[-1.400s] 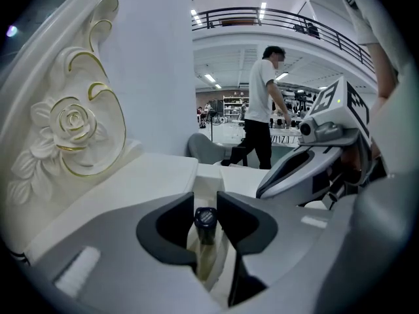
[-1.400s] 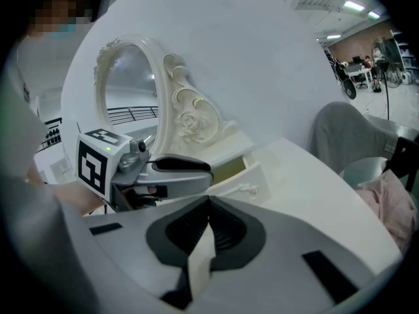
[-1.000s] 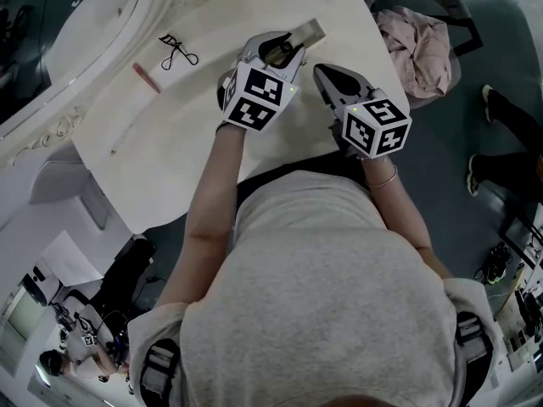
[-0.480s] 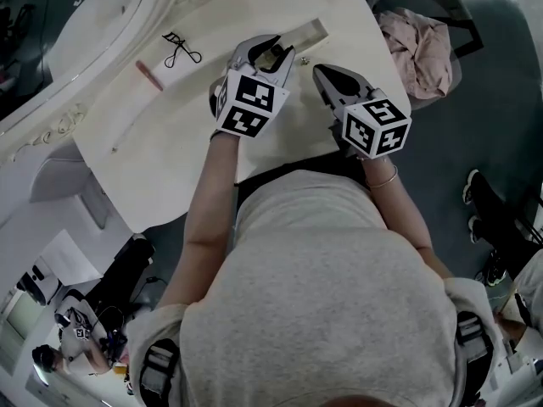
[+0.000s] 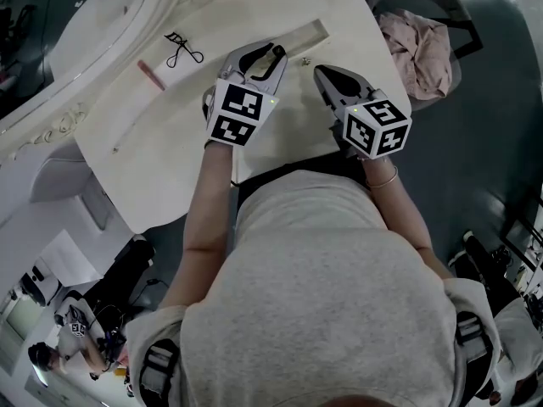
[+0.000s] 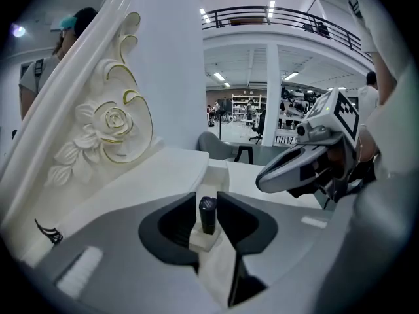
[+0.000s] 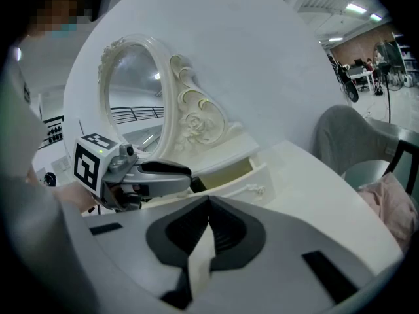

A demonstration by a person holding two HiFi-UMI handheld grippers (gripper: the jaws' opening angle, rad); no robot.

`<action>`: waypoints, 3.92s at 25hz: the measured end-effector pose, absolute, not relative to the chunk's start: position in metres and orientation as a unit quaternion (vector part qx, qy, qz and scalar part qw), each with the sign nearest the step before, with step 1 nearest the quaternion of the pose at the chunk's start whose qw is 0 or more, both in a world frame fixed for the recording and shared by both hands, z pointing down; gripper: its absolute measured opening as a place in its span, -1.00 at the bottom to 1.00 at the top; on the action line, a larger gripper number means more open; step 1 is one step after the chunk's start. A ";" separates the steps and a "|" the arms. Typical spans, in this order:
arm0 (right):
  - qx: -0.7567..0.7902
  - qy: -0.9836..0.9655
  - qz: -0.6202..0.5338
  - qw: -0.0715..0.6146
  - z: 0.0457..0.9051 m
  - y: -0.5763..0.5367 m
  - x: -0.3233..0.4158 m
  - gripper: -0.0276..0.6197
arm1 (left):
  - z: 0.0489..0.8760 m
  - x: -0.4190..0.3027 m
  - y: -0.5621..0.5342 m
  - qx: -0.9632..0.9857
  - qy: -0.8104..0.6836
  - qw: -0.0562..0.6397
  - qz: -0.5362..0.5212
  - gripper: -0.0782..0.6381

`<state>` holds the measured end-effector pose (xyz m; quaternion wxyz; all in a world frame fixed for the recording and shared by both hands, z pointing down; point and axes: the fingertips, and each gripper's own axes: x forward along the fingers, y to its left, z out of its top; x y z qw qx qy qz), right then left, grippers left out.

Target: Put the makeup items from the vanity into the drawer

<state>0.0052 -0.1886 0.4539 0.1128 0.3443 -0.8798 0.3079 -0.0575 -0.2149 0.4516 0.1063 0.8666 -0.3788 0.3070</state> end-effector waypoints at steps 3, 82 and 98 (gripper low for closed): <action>0.344 -0.880 0.308 0.113 0.453 -0.188 0.005 -0.89 | 0.454 -0.056 -0.213 0.869 -0.374 0.115 0.302 -0.49; 0.244 -0.949 0.165 0.116 0.368 -0.139 -0.096 -0.89 | 0.389 -0.135 -0.132 0.826 -0.512 0.229 0.056 -0.76; 0.214 -0.955 0.150 0.139 0.373 -0.129 -0.110 -0.89 | 0.389 -0.138 -0.113 0.804 -0.546 0.231 0.039 -0.76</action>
